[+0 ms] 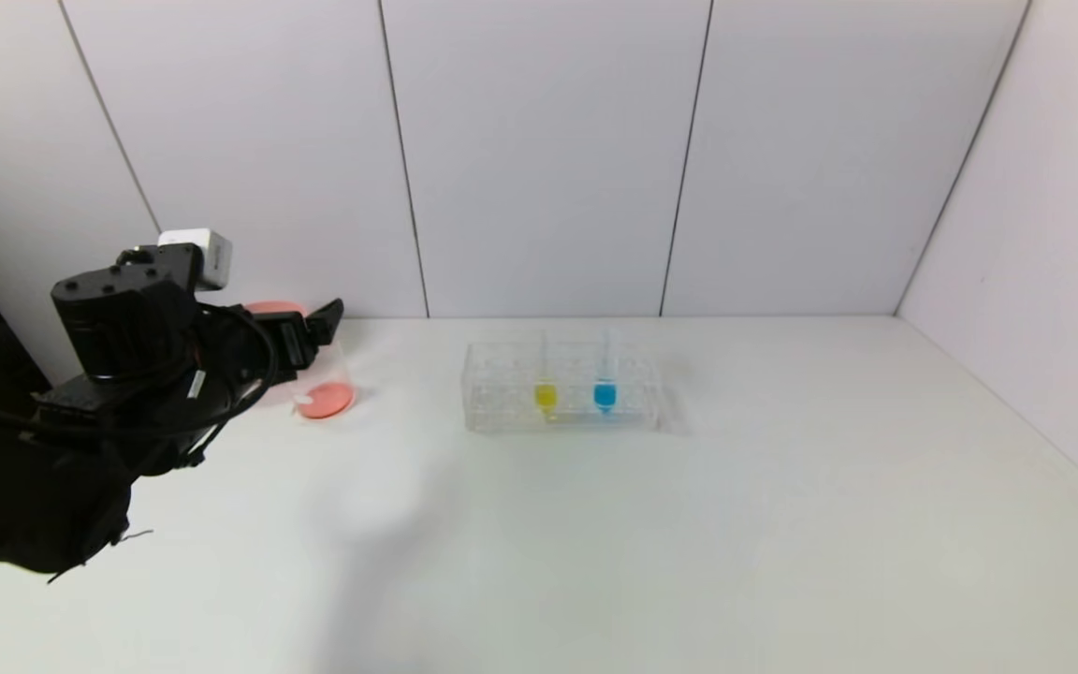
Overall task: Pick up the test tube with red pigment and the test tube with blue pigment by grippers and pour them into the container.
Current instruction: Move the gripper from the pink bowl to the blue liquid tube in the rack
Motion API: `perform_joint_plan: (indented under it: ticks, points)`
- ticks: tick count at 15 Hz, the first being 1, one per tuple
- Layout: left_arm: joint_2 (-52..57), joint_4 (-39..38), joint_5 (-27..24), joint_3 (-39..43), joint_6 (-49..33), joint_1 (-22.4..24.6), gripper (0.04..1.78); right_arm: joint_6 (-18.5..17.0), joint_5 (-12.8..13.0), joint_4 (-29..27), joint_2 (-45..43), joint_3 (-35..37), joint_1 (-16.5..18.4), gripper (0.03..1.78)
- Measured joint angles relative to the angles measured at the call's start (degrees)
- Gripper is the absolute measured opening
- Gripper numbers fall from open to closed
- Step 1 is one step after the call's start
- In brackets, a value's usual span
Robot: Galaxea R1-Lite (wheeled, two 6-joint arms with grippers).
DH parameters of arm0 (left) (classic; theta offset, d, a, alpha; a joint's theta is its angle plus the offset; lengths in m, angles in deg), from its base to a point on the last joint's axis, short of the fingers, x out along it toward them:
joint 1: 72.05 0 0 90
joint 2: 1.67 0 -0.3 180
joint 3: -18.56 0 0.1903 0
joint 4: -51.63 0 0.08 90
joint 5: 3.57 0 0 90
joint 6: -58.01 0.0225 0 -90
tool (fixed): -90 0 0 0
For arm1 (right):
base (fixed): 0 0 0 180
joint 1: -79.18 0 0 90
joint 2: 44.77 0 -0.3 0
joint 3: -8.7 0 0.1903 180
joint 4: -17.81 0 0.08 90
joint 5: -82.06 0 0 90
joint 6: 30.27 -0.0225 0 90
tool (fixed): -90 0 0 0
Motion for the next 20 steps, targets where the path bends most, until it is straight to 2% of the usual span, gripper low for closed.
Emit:
perform_joint_plan:
  ticks: [4,7,8,10,12,16,20]
  points:
    - [9.6,2.6,-2.2,8.9,-0.4,-13.7,1.76,0.0,0.0,0.0,0.0,0.0,0.0,1.77]
    - [13.0,3.5,0.0,10.9,-1.7,-26.2,1.76,0.0,0.0,0.0,0.0,0.0,0.0,1.77]
    - [13.0,3.5,2.7,10.7,-2.3,-30.9,1.76,0.0,0.0,0.0,0.0,0.0,0.0,1.77]
    - [10.1,3.5,11.4,7.2,-3.7,-39.9,1.76,0.0,0.0,0.0,0.0,0.0,0.0,1.77]
    - [4.6,3.5,20.3,0.5,-4.5,-45.5,1.76,0.0,0.0,0.0,0.0,0.0,0.0,1.77]
    - [-9.4,4.4,36.1,-16.3,-2.6,-50.6,1.76,0.0,0.0,0.0,0.0,0.0,0.0,1.77]
    - [-21.4,6.9,46.3,-28.6,-0.1,-52.8,1.76,0.0,0.0,0.0,0.0,0.0,0.0,1.77]
